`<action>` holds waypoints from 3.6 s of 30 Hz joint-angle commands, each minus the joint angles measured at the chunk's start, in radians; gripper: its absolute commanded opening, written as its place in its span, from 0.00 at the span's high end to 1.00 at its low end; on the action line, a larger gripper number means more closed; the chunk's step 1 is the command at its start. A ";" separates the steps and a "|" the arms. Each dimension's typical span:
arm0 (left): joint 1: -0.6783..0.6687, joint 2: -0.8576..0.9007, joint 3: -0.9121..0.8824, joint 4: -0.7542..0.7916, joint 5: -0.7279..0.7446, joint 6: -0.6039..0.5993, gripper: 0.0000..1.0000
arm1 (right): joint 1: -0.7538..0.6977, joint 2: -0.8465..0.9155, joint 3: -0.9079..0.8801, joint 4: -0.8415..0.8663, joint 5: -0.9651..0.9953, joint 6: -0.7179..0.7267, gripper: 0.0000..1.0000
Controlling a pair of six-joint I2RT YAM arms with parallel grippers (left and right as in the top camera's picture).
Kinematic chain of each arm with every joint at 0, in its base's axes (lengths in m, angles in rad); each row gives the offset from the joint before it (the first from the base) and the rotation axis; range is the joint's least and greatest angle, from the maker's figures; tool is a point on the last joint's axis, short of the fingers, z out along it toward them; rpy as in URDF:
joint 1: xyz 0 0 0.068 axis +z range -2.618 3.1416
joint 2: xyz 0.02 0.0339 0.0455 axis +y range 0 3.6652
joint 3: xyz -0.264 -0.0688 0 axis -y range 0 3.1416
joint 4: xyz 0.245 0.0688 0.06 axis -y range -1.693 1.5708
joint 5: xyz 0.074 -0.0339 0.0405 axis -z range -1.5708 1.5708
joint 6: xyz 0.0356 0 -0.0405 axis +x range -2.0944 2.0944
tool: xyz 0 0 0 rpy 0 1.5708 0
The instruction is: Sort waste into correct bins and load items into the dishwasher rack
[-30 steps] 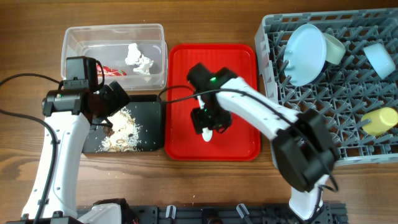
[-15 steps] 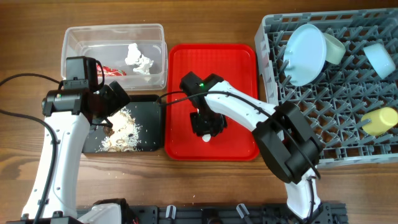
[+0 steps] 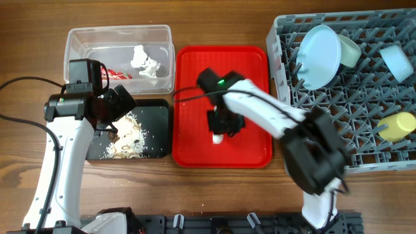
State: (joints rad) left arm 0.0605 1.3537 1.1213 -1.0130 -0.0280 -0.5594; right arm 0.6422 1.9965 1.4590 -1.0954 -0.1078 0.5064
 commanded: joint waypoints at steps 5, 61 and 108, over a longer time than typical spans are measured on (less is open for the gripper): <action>0.005 -0.012 0.005 0.002 0.008 -0.006 0.00 | -0.279 -0.381 0.003 -0.105 0.107 -0.220 0.77; 0.005 -0.012 0.005 0.002 0.009 -0.006 0.00 | -0.043 -0.068 -0.011 0.080 0.153 0.092 0.96; -0.185 0.013 0.005 -0.042 0.094 0.258 0.00 | -0.558 -0.495 -0.080 0.001 -0.054 -0.341 0.63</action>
State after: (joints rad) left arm -0.1471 1.3865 1.1213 -1.0161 0.0952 -0.3180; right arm 0.0826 1.5906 1.3636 -1.0821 -0.1734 0.1001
